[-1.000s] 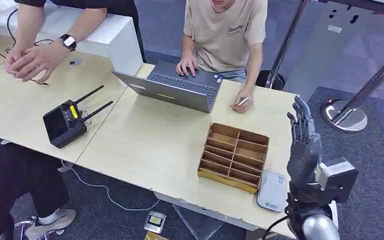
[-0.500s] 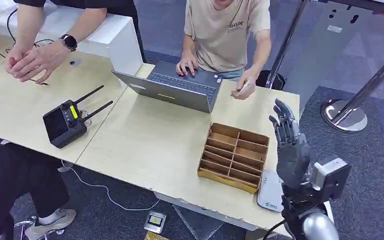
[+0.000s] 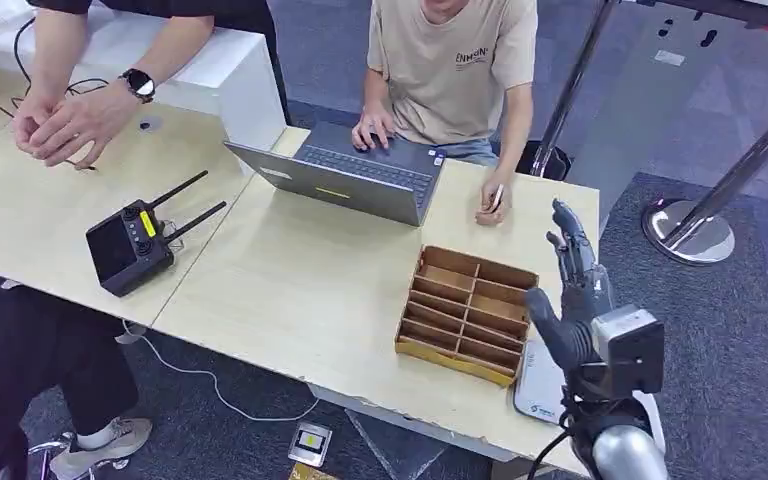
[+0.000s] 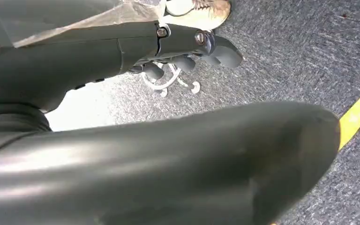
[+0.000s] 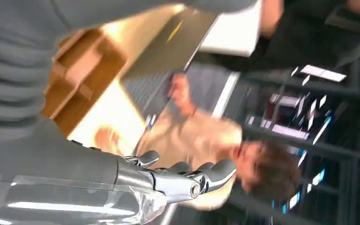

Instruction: Pass the card to the sensor for recognition and then transmit it.

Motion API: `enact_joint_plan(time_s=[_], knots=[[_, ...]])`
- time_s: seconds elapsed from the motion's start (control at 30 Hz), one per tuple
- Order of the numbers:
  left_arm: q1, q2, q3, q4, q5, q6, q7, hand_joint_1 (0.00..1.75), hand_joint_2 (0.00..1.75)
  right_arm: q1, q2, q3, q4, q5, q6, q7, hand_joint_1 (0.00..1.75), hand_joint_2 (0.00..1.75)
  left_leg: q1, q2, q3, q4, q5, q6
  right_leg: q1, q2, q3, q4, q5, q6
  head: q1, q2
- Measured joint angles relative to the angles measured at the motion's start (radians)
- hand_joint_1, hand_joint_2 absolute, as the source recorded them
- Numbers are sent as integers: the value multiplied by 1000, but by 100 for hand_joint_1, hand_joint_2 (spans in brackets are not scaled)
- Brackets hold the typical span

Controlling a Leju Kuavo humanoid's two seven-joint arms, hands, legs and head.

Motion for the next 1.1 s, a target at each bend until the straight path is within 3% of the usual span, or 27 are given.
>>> enact_joint_plan(time_s=[0.1,0.17,0.2,0.33,0.63,0.93,1.0,1.1], knots=[[0,0,0,0,0,0,0,0,0,-1,-1,0,1,12,-6,6,0,175,0,0,0,0,0,0,0,0,0,0,0,0,0,0],[0,1,0,0,5,0,13,0,0,1,-25,-7,21,84,-103,63,0,175,0,0,0,0,0,0,0,0,0,0,0,0,0,0],[0,1,0,0,5,0,13,0,0,5,-37,-29,37,83,-153,64,0,0,0,0,0,0,0,0,0,0,0,0,0,0,0,0],[1,1,0,0,5,-1,16,0,0,31,-58,-101,69,29,-213,45,0,0,0,0,0,0,0,0,0,0,0,0,0,0,0,0],[1,0,0,0,2,-8,16,0,0,102,-69,-358,242,-82,-276,-98,0,0,0,0,0,0,0,0,0,0,-1,-1,0,0,0,0],[2,-2,0,0,12,-2,18,0,0,84,-73,-607,696,-141,-288,-266,0,0,-1,0,0,0,0,0,0,0,-2,-1,0,0,0,0],[1,-2,0,0,19,-1,18,0,0,59,-73,-650,837,-152,-289,-275,0,0,0,1,0,0,-1,0,0,0,-2,-1,0,0,0,0],[4,-3,0,0,29,-3,21,0,0,60,-71,-702,995,-156,-296,-233,0,0,0,0,-1,0,-1,0,0,0,-2,-1,0,0,0,0]])
